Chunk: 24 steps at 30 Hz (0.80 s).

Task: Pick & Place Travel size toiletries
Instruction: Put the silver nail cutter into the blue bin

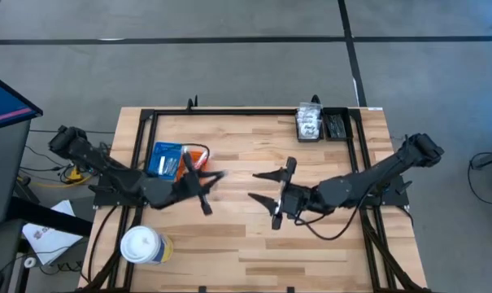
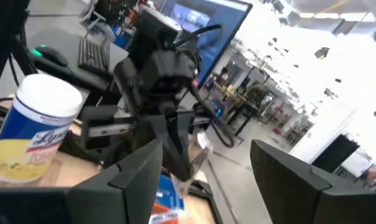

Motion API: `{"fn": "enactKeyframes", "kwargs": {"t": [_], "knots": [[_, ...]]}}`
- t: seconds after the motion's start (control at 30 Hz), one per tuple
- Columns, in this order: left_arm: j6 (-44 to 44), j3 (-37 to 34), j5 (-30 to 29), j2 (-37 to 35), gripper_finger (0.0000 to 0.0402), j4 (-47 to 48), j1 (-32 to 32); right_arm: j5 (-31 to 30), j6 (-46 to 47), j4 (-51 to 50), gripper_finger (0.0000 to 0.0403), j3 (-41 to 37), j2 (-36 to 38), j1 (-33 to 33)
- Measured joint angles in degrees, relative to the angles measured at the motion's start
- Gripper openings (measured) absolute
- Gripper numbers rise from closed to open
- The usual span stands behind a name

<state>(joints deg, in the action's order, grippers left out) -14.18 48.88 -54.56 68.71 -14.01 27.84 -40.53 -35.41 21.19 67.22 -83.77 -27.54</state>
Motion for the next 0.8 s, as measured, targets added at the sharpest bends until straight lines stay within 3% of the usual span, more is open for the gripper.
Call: {"fn": "enactKeyframes", "kwargs": {"t": [0.13, 0.27, 0.43, 0.7, 0.8], "knots": [[16.94, 0.0, -0.77, -3.12, 0.0005, 16.72, -3.59, 3.66, 6.23, -8.46, 0.0226, 0.0, 3.39, 2.82], [29.64, 0.0, 0.41, -5.64, 0.0005, 28.5, -8.94, 15.34, 15.92, -17.64, 0.0207, 0.0, 7.35, 8.44], [38.64, 0.0, 5.76, -8.25, 0.0005, 39.14, -18.61, 29.21, 24.2, -25.7, 0.0185, 0.0, 10.35, 14.04], [51.26, 2.89, 25.37, -7.04, 0.0005, 65.07, -41.23, 31.54, 25.52, -28.29, 0.0167, 0.0, 10.76, 13.2], [52.04, 2.89, 27.84, -5.05, 0.0005, 71.57, -45.8, 31.58, 24.85, -28.51, 0.0164, 0.0, 10.78, 12.38]]}}
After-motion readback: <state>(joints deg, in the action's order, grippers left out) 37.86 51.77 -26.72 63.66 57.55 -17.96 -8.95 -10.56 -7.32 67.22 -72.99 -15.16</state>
